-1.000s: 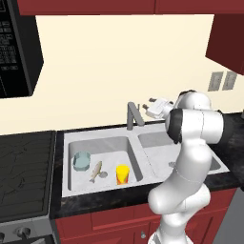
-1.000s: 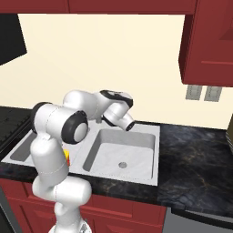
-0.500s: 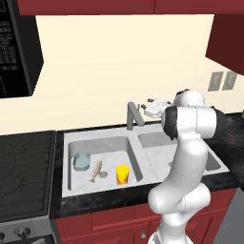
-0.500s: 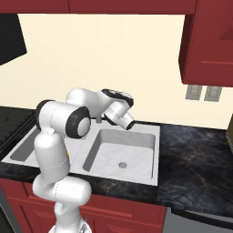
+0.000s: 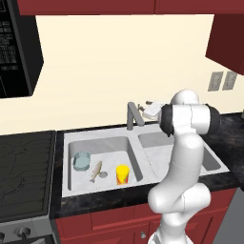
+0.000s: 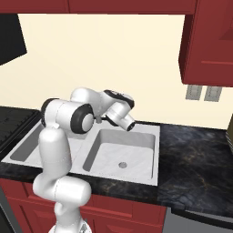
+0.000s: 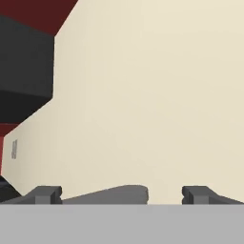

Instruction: Pick the tupperware and cup and place them in the sink. Then turn on the water.

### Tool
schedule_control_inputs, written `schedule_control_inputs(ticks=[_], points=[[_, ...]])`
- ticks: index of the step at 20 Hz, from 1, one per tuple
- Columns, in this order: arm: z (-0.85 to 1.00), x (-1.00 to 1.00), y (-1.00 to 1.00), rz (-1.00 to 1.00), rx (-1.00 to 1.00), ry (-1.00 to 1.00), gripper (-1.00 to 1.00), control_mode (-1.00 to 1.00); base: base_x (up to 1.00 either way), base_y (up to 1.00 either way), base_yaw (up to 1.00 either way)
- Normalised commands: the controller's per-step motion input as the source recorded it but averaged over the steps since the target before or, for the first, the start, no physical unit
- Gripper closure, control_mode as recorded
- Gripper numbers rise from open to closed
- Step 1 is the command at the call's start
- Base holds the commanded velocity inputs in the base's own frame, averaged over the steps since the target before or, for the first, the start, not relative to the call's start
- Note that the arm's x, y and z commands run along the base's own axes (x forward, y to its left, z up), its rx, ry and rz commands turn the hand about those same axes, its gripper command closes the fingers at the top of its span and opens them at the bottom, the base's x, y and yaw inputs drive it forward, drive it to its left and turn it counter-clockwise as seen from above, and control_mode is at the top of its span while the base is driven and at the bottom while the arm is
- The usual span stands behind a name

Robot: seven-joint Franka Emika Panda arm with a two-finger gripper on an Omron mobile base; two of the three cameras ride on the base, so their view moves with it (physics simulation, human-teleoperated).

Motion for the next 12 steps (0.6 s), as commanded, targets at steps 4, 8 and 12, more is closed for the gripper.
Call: schedule_control_inputs(ticks=[4,8,12], points=[[-0.13,0.17,0.00,0.00,0.00,0.00,-1.00,-1.00,0.00,0.00,0.00],[-0.11,0.23,0.00,0.00,0.00,0.00,-1.00,-1.00,0.00,0.00,0.00],[-0.07,0.28,0.00,0.00,0.00,0.00,-1.00,-1.00,0.00,0.00,0.00]])
